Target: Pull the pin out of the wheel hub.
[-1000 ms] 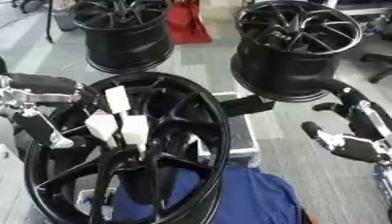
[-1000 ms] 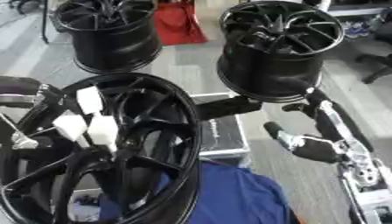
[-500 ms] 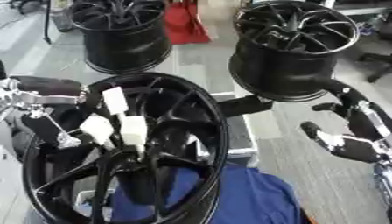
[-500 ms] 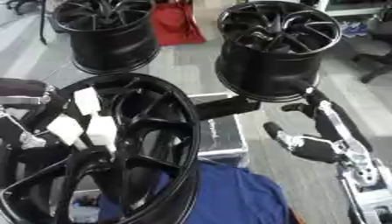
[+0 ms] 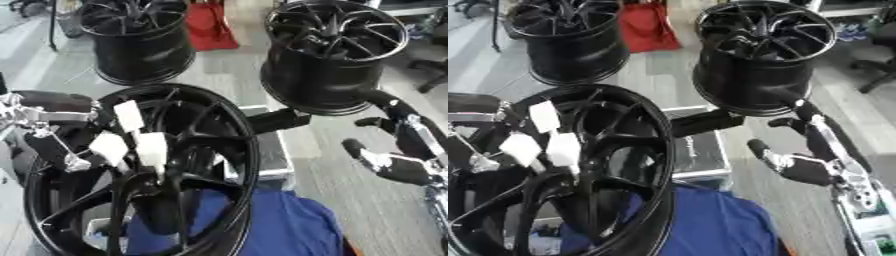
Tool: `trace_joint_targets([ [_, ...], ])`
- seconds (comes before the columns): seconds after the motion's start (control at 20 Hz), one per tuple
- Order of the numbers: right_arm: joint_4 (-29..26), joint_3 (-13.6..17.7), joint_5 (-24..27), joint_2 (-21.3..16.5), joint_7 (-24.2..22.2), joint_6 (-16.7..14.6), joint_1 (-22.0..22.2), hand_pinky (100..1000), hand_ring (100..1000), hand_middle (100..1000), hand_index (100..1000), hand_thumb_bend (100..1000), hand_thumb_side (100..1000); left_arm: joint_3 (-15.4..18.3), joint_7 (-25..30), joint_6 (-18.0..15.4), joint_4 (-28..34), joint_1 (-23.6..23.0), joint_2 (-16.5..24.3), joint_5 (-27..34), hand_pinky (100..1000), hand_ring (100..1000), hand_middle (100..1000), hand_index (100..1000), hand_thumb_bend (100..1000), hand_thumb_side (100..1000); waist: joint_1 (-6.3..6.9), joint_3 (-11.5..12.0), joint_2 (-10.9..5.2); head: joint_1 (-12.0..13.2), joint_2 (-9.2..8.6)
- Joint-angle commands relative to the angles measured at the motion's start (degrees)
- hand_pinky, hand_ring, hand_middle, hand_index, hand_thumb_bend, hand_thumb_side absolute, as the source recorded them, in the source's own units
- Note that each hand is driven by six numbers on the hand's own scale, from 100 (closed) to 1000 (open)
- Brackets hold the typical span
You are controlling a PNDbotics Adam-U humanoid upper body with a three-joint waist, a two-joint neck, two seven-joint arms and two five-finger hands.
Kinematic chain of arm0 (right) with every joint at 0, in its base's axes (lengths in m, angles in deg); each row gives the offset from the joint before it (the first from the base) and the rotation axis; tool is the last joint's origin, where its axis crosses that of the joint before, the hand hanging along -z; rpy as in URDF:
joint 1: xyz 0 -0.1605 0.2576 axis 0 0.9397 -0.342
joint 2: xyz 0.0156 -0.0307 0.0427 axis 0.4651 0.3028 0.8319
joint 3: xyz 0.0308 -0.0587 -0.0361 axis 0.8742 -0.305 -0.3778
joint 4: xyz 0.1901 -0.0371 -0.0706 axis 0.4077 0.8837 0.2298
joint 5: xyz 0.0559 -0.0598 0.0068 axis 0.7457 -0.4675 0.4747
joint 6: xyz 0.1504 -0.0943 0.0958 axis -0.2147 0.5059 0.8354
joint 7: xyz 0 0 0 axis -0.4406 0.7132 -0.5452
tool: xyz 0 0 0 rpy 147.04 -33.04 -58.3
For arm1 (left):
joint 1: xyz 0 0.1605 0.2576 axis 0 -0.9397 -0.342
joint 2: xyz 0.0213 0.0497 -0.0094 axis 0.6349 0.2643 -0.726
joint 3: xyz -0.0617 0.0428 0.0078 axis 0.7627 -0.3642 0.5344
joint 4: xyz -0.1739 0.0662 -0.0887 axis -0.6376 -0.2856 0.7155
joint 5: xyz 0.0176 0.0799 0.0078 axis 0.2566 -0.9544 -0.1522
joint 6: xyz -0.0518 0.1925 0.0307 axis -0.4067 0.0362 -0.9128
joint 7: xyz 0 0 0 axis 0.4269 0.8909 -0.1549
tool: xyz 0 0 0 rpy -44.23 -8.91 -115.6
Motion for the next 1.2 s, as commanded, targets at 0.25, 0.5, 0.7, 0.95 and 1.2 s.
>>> trace_joint_targets([
  [0.25,-0.42,0.44,0.37,-1.52,0.01,-0.06,-0.02,734,1000,912,932,468,284,5.07,4.44,-2.05,3.62,4.26,3.36,6.39,491,394,379,538,100,100,0.23,0.36,-1.02,-0.25,0.29],
  [0.5,-0.36,0.61,0.26,-1.58,0.13,-0.05,0.18,734,1000,912,932,468,284,10.28,4.44,-0.02,5.01,3.70,6.24,7.55,499,395,379,541,100,100,0.39,0.73,-1.11,-0.68,0.29],
  [0.7,-0.33,0.88,0.08,-1.68,0.39,-0.01,0.33,734,1000,912,932,468,284,15.84,4.08,1.80,4.27,0.03,9.72,6.55,505,399,384,548,100,100,0.56,1.31,-1.13,-1.13,0.29],
  [0.95,-0.32,1.00,-0.08,-1.61,0.50,-0.02,0.35,734,1000,912,932,468,284,21.81,0.27,4.40,-1.86,-6.11,11.82,1.88,505,401,387,561,100,100,0.40,1.73,-1.10,-1.66,0.28],
  [1.2,-0.37,1.13,-0.16,-1.61,0.68,0.00,0.30,735,1000,912,932,468,284,25.91,-3.81,6.90,-12.72,-9.96,11.14,-5.52,534,433,423,605,100,100,0.12,1.90,-0.92,-1.87,0.18],
])
